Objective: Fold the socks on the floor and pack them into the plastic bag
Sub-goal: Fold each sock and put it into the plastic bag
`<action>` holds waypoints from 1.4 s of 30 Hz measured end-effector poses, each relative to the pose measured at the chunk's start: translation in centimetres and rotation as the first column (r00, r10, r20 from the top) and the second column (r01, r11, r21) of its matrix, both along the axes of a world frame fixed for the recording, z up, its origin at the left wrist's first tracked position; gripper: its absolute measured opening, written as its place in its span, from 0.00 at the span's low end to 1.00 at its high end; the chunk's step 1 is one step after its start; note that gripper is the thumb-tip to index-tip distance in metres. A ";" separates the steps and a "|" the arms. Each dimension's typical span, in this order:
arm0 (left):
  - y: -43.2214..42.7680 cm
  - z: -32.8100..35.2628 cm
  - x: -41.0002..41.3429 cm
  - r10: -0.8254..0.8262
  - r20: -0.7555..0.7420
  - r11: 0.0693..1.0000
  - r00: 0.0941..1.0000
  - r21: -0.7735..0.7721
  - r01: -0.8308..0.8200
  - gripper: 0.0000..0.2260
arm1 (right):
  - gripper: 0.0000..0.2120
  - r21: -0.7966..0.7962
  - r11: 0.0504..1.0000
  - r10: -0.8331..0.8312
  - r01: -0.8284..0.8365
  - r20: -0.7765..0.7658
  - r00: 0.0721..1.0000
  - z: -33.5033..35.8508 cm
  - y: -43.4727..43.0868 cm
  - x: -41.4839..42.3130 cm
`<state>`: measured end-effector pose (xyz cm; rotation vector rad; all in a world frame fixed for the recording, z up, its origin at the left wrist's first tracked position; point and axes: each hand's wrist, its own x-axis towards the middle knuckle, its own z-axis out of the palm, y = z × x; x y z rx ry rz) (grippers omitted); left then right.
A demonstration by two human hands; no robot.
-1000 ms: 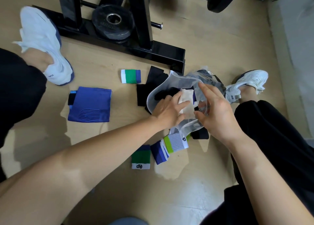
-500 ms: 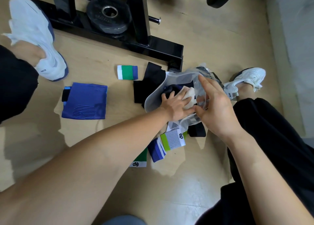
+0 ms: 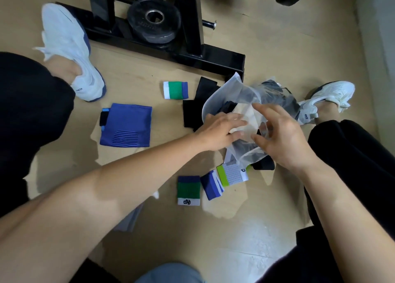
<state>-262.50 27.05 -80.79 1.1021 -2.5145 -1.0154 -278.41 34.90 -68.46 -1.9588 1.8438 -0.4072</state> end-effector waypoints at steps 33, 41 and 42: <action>6.2 7.4 13.0 0.247 0.067 0.756 0.967 0.610 -0.236 0.10 | 0.29 0.360 0.930 -0.066 -0.076 0.368 0.928 -2.0 4.3 6.2; 7.8 11.5 13.5 0.573 -0.058 0.493 0.818 0.821 -0.287 0.16 | 0.17 0.470 0.879 -0.353 -0.083 0.756 0.551 -2.2 4.4 7.3; 7.6 11.6 13.2 0.570 -0.073 0.486 0.818 0.833 -0.265 0.16 | 0.15 0.472 0.879 -0.373 -0.066 0.768 0.520 -1.9 4.4 7.3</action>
